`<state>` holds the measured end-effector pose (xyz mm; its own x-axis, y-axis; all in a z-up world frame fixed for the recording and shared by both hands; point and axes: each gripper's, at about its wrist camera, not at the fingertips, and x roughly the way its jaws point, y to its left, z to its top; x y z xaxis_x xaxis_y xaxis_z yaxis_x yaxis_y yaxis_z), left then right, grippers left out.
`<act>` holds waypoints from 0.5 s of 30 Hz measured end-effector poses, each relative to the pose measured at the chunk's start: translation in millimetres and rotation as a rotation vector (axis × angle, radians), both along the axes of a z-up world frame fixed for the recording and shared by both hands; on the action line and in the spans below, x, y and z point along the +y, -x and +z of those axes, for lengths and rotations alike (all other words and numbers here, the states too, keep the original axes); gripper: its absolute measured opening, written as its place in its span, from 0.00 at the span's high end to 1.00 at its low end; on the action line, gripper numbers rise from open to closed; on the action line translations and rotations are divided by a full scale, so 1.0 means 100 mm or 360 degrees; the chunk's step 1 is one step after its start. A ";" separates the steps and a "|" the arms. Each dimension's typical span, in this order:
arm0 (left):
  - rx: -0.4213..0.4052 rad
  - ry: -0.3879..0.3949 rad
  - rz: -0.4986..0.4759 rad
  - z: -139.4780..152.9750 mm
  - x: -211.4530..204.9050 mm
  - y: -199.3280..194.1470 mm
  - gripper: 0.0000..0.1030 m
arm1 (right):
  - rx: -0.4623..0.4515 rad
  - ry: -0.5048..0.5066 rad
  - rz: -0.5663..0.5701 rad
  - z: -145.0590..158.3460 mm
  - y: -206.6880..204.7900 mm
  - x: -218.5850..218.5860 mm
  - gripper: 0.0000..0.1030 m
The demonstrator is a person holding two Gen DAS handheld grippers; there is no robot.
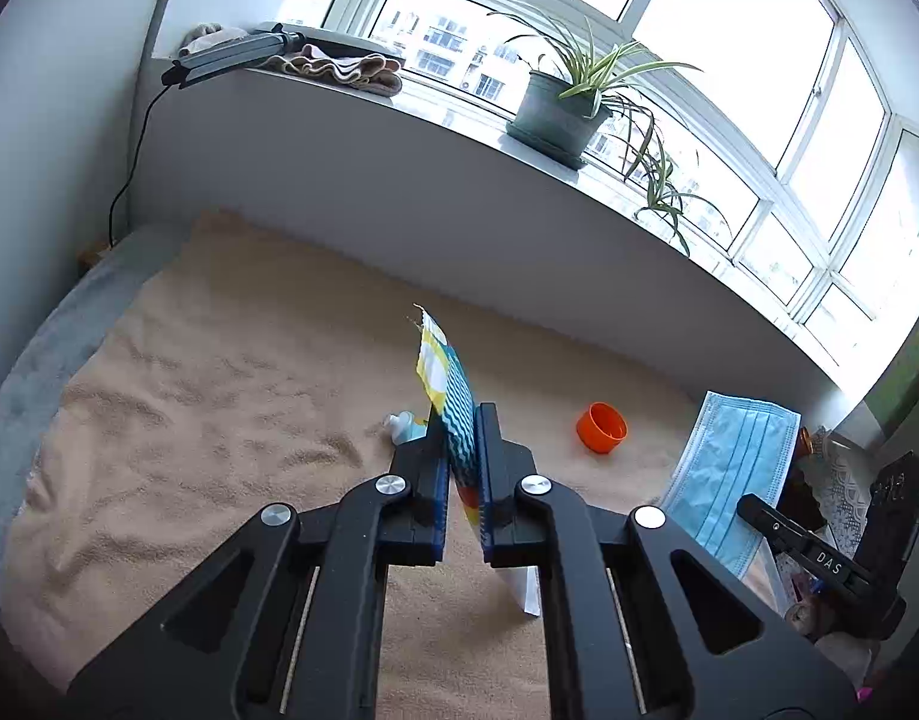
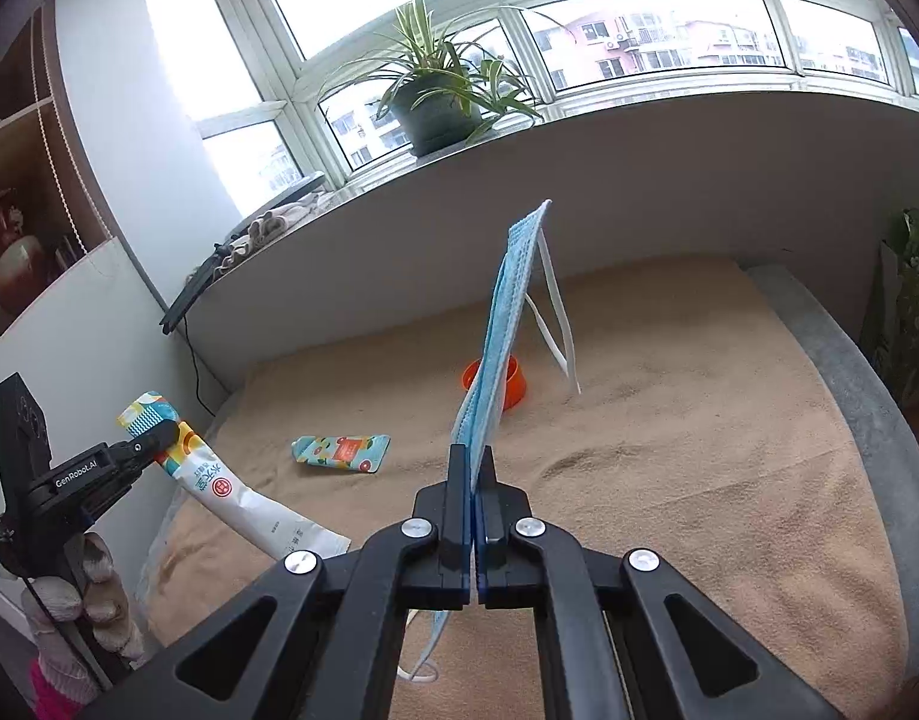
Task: Collect trash
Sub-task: 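Grasp the colourful tube pouch with the left tool while the right tool grasps the blue mask, then carry the tube pouch and blue mask down to the blue basket with both tools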
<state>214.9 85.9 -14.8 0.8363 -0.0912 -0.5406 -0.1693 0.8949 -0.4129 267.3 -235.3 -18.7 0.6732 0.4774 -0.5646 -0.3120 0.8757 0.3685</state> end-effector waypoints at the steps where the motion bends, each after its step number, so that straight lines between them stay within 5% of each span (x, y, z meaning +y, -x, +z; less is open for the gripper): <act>1: -0.0013 -0.0004 -0.0004 0.04 -0.01 0.05 0.95 | -0.0019 0.0011 0.0016 0.03 0.06 0.01 1.00; 15: -0.0162 -0.0044 -0.0105 0.41 -0.12 0.78 0.95 | -0.0224 0.0032 0.0207 0.42 0.83 0.09 1.00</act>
